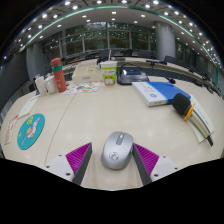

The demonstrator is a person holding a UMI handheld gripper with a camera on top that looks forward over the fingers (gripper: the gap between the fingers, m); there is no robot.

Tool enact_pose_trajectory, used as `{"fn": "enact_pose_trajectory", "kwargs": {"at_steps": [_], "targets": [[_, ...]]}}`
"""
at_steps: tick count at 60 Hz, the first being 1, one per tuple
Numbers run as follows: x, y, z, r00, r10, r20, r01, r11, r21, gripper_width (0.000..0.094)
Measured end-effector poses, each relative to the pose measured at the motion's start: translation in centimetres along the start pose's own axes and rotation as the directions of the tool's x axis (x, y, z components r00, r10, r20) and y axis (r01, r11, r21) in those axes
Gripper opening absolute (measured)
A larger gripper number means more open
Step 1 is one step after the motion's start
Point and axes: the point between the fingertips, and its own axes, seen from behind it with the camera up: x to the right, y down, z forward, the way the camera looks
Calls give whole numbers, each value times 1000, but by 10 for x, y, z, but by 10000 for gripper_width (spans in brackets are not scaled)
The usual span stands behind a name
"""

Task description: Arrange mouse

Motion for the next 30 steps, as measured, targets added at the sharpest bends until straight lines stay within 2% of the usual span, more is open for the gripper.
{"fn": "enact_pose_trajectory", "kwargs": {"at_steps": [5,11,30], "targets": [[1,-5,8,1000,-12,-12,12,1000,8,727],[12,-9,15,997,-25,-69,26,1000,16,504],[8,-12,10,996,-21,-82,22,1000,13,367]]}}
